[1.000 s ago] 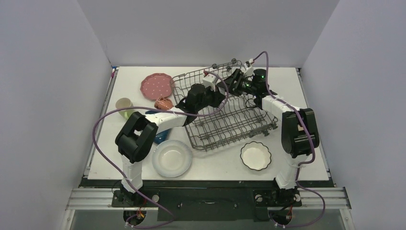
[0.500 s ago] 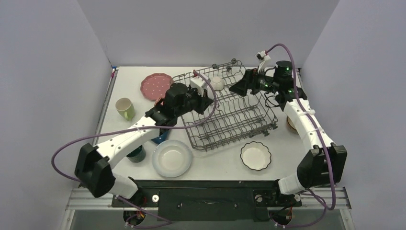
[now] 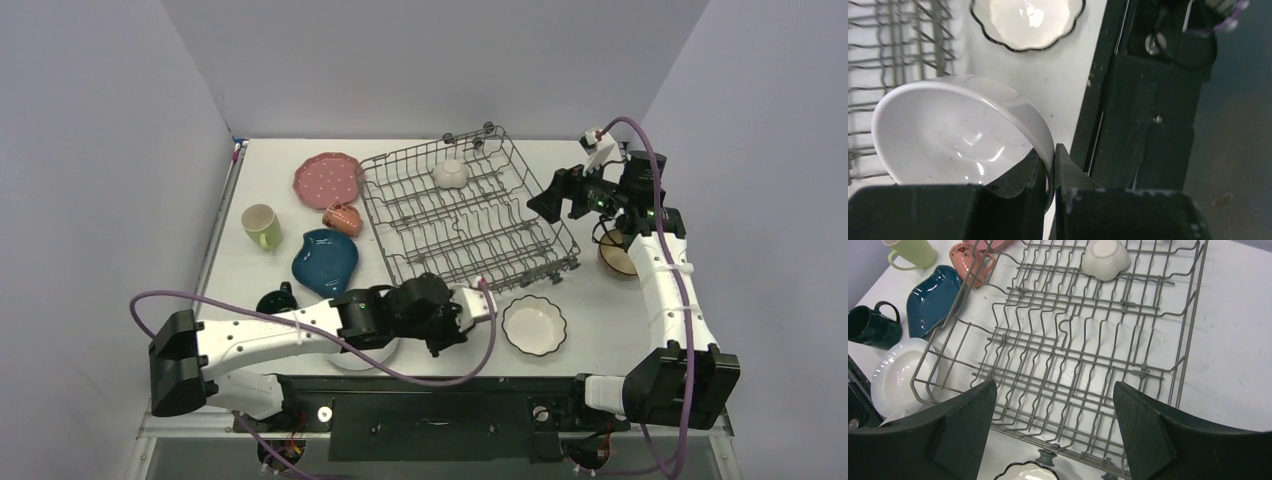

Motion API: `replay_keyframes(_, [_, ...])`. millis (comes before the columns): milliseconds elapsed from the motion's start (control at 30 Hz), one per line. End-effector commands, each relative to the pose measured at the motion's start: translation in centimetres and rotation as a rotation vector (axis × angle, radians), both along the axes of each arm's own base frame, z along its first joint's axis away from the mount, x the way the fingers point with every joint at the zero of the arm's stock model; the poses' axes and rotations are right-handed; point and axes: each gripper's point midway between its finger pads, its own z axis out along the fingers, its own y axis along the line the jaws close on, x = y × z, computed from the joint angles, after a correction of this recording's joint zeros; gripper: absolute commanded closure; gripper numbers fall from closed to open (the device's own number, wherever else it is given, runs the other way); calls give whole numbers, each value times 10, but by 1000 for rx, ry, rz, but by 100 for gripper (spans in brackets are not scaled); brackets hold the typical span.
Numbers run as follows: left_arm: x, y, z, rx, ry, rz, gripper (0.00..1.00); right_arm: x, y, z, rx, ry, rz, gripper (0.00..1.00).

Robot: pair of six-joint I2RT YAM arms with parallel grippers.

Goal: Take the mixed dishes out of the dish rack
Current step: Place the bowl at the center of the board.

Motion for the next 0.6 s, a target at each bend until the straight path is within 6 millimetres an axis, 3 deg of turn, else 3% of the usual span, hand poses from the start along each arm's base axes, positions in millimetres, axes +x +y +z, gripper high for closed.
replay_keyframes(0, [-7,-12,-32,110,-87,-42,100,-1,-11,5,-37,-60,-6,18])
replay_keyframes(133, [-10,-29,-68,210,-101,-67,100,1,-12,-1,-34,-43,-9,18])
replay_keyframes(333, [-11,-36,-107,343,-110,-87,99,5,-14,-10,-44,-21,-14,18])
replay_keyframes(467, [-9,-36,-121,385,-116,-74,86,8,-16,-18,-54,0,-19,18])
replay_keyframes(567, [-8,-35,-126,404,-109,-61,71,10,-15,-23,-63,16,-18,18])
